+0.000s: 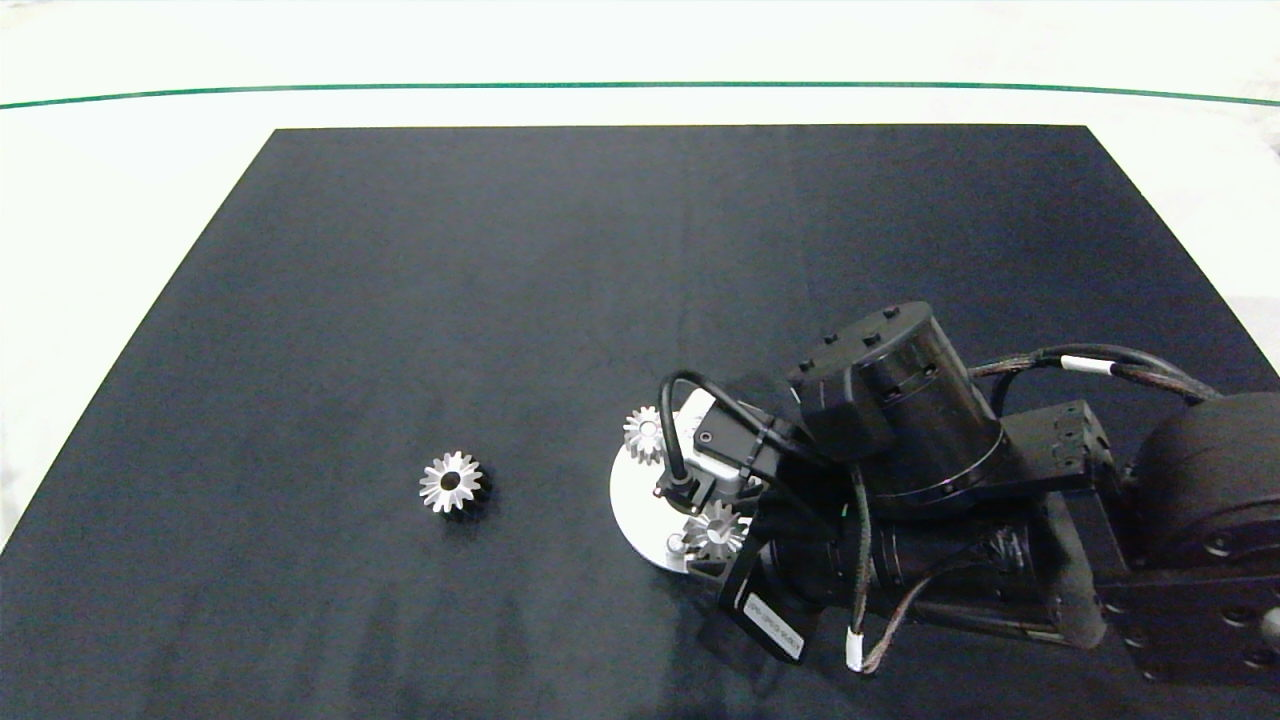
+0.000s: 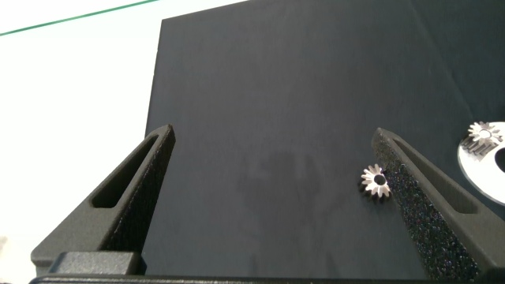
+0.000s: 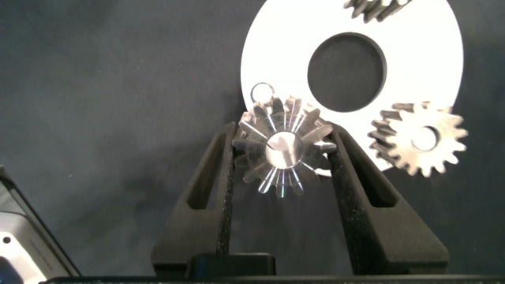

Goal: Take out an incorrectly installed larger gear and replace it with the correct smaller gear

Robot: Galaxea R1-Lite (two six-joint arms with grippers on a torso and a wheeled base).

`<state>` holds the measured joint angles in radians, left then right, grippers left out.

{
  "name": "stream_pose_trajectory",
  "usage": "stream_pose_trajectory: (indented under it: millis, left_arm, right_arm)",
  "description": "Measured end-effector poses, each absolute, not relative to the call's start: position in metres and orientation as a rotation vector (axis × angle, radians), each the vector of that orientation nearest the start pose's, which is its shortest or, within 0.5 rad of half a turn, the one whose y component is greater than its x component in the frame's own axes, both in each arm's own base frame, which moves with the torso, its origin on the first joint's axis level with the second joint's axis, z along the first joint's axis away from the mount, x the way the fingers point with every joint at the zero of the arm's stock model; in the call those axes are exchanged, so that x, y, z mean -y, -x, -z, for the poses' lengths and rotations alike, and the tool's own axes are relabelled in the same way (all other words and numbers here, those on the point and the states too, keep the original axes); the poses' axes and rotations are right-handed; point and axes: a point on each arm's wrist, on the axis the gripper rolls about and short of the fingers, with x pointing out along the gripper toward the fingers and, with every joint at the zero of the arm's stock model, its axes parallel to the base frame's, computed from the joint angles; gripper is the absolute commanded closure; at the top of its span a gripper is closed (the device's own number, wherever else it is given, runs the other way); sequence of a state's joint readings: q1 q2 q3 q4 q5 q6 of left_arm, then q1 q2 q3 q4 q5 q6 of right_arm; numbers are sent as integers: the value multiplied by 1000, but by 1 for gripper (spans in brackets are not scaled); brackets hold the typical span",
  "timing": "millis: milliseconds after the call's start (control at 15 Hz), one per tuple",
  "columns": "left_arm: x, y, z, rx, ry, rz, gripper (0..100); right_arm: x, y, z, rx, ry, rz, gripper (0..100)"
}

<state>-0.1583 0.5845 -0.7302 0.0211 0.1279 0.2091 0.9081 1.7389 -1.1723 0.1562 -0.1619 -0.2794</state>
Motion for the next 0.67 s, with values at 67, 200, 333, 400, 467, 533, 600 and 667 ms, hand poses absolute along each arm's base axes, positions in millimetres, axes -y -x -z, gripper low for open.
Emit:
stream_pose_trajectory:
  millis: [67, 200, 333, 400, 467, 533, 600, 667]
  left_arm:
    - [-1, -13, -278, 128, -191, 18, 0]
    - [-1, -13, -278, 126, -191, 18, 0]
    - [-1, -13, -277, 126, -191, 19, 0]
    - [-1, -13, -277, 126, -191, 19, 0]
    - [-1, -13, -277, 126, -191, 19, 0]
    - [-1, -13, -277, 125, -191, 19, 0]
    - [-1, -13, -277, 125, -191, 19, 0]
    - [-1, -12, -277, 125, -191, 19, 0]
  right_arm:
    - [-248, -198, -197, -538, 635, -803, 75]
    - [-252, -201, -193, -549, 639, -803, 75]
    - [-256, -203, -191, -551, 641, -804, 75]
    - [-258, -204, -190, -553, 642, -805, 75]
    - [-259, -205, -189, -554, 643, -805, 75]
    - [-260, -206, -189, -556, 644, -805, 75]
    - [-262, -206, -188, -554, 645, -804, 75]
    - [-263, -207, -188, -554, 646, -804, 75]
